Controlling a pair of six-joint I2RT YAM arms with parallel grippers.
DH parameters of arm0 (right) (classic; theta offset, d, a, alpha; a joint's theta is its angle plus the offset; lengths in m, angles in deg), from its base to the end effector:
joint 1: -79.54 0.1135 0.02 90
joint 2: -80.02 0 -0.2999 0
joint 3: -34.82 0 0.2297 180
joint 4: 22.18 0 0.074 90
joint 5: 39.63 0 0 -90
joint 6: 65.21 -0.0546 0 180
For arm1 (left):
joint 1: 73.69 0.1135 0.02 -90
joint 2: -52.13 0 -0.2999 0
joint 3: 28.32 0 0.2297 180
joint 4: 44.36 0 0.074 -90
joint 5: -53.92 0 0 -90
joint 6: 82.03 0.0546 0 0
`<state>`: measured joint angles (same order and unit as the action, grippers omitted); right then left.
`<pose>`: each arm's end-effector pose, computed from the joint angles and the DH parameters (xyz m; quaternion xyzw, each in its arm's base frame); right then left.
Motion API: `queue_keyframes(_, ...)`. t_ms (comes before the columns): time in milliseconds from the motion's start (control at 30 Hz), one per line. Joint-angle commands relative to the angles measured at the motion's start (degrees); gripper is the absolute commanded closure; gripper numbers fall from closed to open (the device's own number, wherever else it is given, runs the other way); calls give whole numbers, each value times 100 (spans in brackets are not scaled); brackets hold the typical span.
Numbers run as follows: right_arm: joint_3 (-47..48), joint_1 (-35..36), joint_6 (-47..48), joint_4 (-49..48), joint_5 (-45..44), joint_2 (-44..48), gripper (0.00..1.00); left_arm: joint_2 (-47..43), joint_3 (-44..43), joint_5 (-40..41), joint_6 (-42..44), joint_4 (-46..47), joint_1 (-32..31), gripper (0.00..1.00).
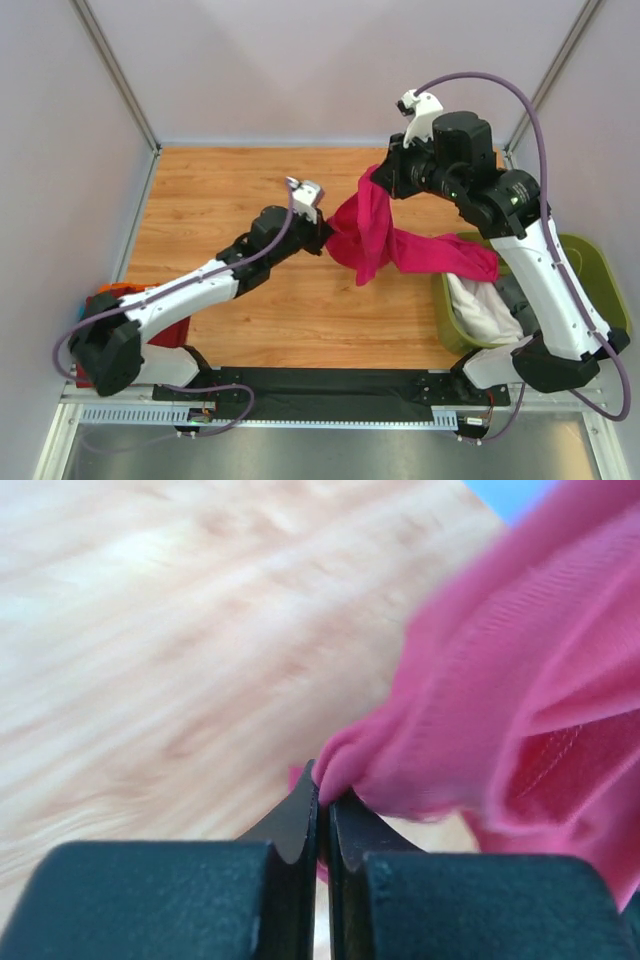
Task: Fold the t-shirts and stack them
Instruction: Move the tshirt to the center of the board
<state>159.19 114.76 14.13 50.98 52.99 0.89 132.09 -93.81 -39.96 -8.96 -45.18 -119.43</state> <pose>0.1936 0.1397 0.5109 -0.1937 0.8345 0.2190 0.4671 0.2165 -0.2275 0.3175 0.2175 0.7643 -0.3383 0.5040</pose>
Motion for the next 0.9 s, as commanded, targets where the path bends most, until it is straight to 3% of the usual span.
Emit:
queue_keyframes(0,677,-15,55,-221,-209,-163,100,-1253,-439,1599,-179,-709,327,100)
queue_keyframes(133,1670,-15,160,-299,554,-847,100,-2168,-1169,2110,-258,-2326,1469,100)
queue_keyframes(233,2391,2,125,-676,1240,-1296,100,-2582,-2020,2014,-171,-2811,2339,100)
queue_keyframes(333,2926,55,11,-1124,1777,-1560,100,-2337,-3513,2312,241,-3941,2815,100)
queue_keyframes(367,2981,90,20,-1231,1943,-1587,100,-2049,-4370,2513,634,-4181,2859,100)
queue_keyframes(500,2938,125,-94,-1583,1788,-1500,100,-1336,-6238,2971,1437,-5087,2895,100)
queue_keyframes(567,2710,134,-112,-1505,1638,-1421,100,-1063,-6932,2780,1709,-5431,2895,100)
queue_keyframes(733,1446,134,-252,-1030,970,-850,100,-755,-6997,1490,2325,-5869,2895,100)
queue_keyframes(833,-196,134,-768,-985,671,-385,100,-281,-6753,813,2335,-6213,2895,100)
queue_keyframes(867,-1314,134,-998,-1046,523,-262,100,-71,-6377,688,2204,-6214,2877,100)
